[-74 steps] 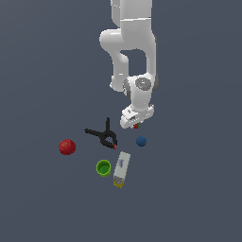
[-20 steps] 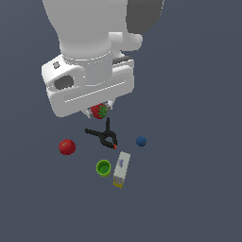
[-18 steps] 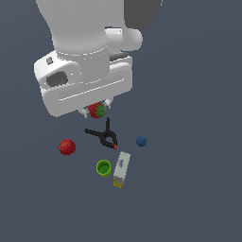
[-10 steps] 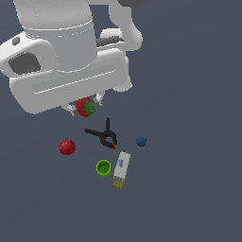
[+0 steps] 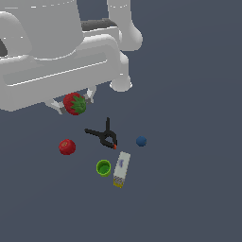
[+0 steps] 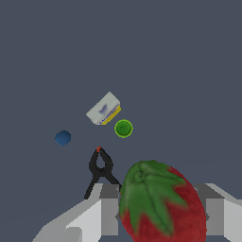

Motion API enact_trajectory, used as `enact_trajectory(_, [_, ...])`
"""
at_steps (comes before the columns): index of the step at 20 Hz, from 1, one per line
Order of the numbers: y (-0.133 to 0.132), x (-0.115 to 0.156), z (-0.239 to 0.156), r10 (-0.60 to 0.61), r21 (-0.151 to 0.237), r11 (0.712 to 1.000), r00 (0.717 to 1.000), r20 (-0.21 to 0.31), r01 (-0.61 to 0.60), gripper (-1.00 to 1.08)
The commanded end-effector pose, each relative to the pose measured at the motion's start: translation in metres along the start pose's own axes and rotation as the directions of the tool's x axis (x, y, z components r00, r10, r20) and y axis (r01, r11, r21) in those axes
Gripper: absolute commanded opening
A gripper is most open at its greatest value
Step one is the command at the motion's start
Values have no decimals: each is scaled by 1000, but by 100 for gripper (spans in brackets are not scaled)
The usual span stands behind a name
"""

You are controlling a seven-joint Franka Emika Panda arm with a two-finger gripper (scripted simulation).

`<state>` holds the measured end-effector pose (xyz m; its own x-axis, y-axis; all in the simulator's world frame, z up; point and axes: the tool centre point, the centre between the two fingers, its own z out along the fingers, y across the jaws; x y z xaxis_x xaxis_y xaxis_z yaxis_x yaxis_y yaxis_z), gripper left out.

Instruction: Pick up a designated object from a clutter of objects.

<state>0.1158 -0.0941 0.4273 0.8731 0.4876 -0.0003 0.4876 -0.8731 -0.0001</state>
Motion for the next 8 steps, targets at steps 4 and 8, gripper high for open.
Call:
enact_trajectory(4, [5, 3, -7, 0, 0, 1000, 1000, 0, 0, -100])
enact_trajectory(8, [6, 3, -8, 0, 0, 1000, 1000, 0, 0, -100])
